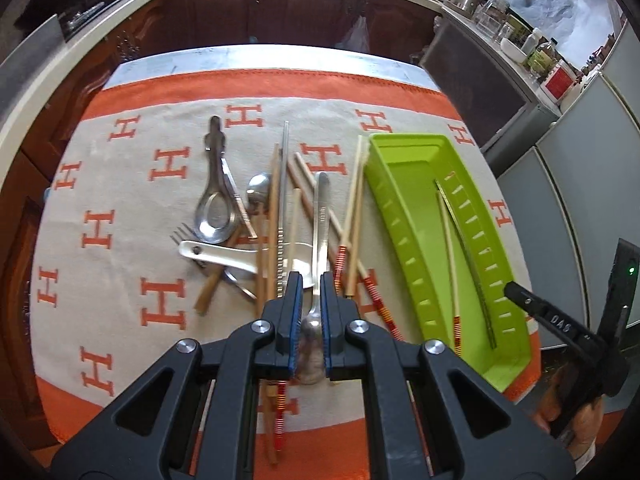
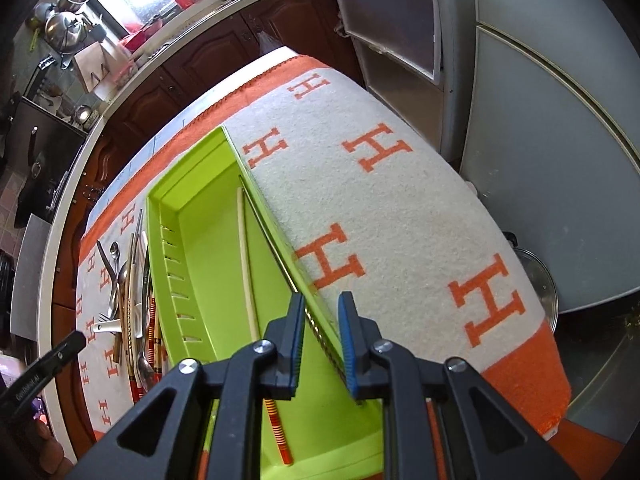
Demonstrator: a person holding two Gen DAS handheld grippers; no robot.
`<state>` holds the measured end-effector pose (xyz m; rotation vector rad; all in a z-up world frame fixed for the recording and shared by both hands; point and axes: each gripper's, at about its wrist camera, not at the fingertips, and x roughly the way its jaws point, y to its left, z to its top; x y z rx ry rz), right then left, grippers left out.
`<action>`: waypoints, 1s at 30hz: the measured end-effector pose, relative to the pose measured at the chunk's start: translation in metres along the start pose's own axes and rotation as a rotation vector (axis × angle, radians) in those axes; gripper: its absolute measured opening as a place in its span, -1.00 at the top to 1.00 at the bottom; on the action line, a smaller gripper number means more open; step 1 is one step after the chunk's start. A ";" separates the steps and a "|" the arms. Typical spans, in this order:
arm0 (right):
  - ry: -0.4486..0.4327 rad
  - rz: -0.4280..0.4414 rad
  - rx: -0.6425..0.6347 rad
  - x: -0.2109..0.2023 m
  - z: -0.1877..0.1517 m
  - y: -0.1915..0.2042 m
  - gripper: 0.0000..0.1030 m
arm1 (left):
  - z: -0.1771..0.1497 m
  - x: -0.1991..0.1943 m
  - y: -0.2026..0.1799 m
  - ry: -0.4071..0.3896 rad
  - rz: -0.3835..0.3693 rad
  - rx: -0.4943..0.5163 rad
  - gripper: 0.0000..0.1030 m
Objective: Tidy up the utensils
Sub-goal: 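Lower the chopstick into the green tray and open the right gripper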
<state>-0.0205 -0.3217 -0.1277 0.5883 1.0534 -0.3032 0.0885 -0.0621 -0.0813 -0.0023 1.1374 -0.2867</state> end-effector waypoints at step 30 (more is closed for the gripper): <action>-0.051 0.013 -0.203 -0.033 -0.022 0.080 0.61 | -0.034 -0.007 0.060 0.014 0.017 -0.014 0.69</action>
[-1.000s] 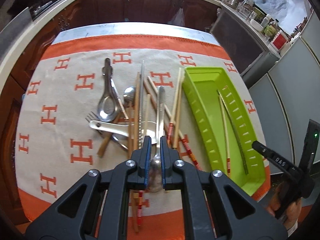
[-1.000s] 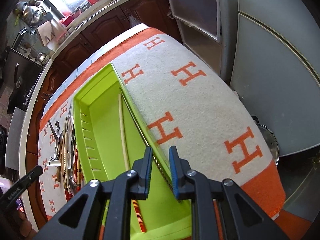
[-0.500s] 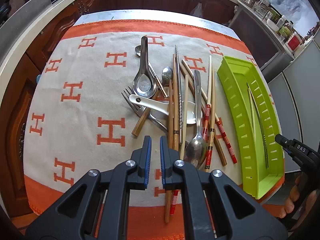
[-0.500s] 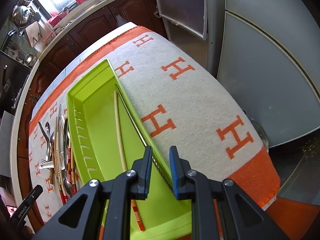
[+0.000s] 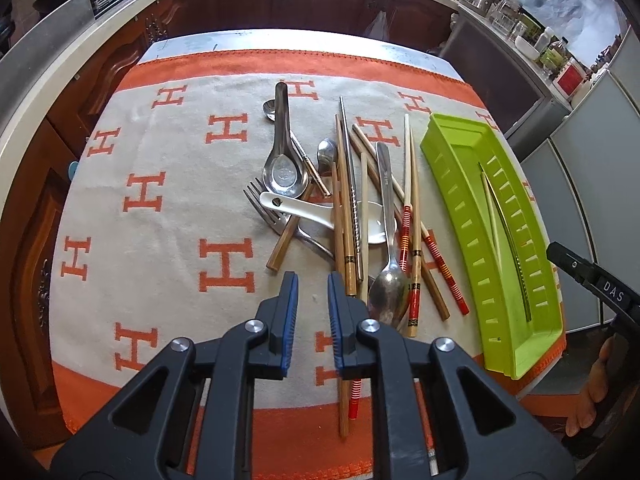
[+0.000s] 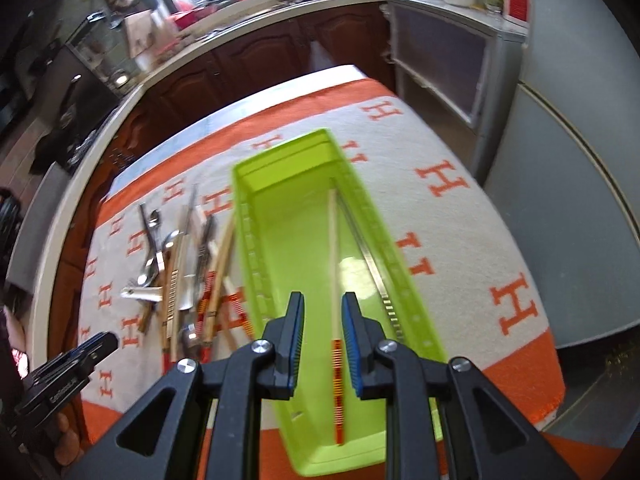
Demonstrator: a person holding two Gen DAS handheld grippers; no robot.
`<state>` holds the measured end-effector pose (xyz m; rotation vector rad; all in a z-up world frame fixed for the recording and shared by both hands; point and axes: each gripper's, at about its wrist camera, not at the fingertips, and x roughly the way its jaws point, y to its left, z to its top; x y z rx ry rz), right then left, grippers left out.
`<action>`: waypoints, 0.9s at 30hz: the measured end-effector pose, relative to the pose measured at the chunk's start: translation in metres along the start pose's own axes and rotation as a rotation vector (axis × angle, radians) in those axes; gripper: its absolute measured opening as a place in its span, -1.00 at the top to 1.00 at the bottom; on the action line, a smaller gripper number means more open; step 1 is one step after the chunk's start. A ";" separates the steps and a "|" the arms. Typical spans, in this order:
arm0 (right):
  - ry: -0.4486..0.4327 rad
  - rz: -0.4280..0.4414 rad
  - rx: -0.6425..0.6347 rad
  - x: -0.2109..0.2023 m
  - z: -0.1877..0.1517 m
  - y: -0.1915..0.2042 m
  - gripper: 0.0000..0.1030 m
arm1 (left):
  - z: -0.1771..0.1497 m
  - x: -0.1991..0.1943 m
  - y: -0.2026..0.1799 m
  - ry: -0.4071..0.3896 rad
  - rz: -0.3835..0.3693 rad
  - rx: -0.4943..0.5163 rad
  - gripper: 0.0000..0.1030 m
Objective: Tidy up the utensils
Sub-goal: 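Lower the chopstick into the green tray and open the right gripper, then grasp a plain wooden chopstick with the right gripper while the left gripper grasps a brown chopstick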
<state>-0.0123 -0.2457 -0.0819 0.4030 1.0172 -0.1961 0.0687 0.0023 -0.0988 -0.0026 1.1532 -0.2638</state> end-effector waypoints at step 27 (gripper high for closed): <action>0.321 0.081 -0.061 0.111 0.026 0.093 0.80 | 0.016 0.053 0.025 0.079 -0.085 -0.028 0.67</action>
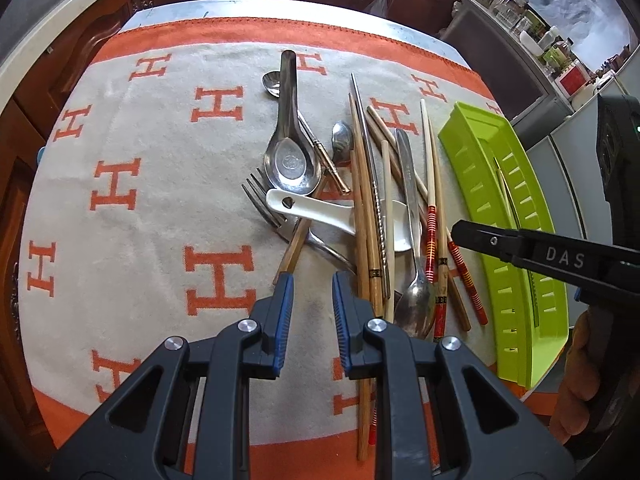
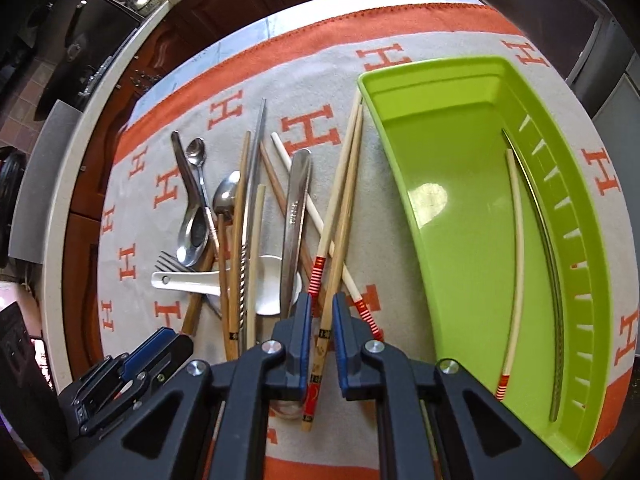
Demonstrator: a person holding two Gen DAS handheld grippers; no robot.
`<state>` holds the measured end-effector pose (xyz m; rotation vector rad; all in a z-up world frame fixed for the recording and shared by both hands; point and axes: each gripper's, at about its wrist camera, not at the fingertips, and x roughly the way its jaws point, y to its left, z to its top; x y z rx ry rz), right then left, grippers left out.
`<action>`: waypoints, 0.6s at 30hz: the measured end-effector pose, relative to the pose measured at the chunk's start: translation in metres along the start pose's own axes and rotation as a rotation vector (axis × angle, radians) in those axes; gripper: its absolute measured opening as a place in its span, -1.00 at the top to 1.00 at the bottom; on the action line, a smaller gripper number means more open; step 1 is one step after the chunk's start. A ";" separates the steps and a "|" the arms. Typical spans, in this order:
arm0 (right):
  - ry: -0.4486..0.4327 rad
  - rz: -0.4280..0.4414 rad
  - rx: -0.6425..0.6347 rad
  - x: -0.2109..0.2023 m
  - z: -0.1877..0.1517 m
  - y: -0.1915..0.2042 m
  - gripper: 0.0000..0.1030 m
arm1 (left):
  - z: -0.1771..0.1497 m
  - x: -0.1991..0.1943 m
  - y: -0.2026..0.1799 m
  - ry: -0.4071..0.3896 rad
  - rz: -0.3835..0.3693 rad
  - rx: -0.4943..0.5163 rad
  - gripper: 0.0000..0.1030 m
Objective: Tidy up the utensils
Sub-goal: 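Grasp a plain wooden chopstick with the right gripper while the left gripper grasps a brown chopstick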
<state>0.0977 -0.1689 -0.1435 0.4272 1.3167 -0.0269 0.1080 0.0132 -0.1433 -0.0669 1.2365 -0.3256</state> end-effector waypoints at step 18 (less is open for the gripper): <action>-0.008 -0.031 0.032 0.010 -0.001 -0.002 0.87 | 0.003 0.011 0.013 0.010 -0.043 -0.006 0.67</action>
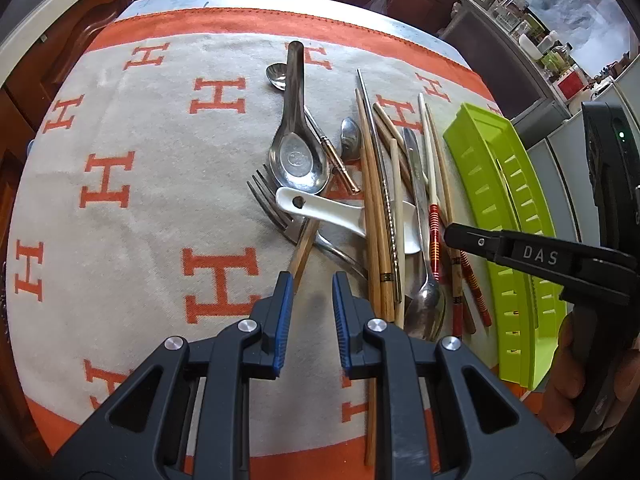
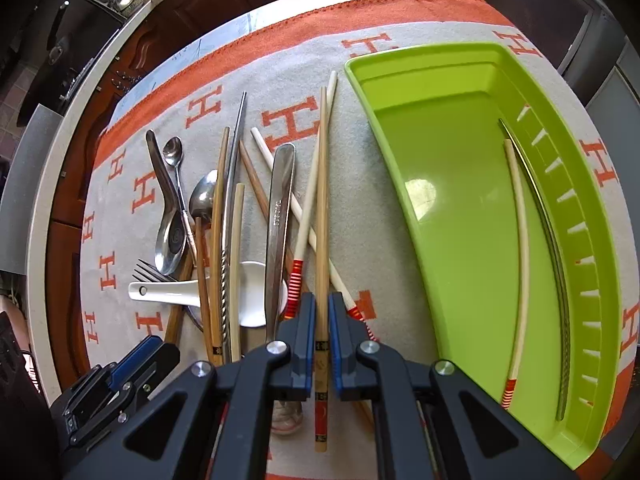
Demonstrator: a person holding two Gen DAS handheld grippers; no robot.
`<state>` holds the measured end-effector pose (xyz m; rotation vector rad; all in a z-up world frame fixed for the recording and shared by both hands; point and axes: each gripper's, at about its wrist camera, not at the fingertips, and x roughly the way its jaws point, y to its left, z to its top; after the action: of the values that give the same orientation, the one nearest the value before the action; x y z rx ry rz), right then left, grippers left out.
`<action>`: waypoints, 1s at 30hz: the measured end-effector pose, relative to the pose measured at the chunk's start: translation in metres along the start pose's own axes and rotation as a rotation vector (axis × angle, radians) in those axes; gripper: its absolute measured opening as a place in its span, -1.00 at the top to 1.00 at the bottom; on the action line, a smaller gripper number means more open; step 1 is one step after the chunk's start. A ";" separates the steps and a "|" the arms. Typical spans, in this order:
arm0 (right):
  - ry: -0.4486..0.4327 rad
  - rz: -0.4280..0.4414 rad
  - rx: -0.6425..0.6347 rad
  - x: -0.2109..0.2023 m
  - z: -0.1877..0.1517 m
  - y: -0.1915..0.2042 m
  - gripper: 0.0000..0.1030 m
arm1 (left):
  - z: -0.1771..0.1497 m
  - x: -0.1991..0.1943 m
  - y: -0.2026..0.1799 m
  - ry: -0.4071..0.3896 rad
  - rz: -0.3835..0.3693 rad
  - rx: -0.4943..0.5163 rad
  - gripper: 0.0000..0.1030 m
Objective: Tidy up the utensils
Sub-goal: 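Grasp a plain wooden chopstick with the right gripper while the left gripper grasps a brown chopstick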
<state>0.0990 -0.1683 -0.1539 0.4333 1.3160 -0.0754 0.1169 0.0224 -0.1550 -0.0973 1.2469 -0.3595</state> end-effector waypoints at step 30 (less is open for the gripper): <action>-0.210 0.113 -0.044 -0.084 -0.047 -0.051 0.87 | -0.015 0.014 -0.039 0.075 -0.036 0.095 0.67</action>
<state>0.0187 -0.2145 -0.0967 0.4493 1.0831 0.0027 0.0982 -0.0165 -0.1623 -0.0250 1.3011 -0.4566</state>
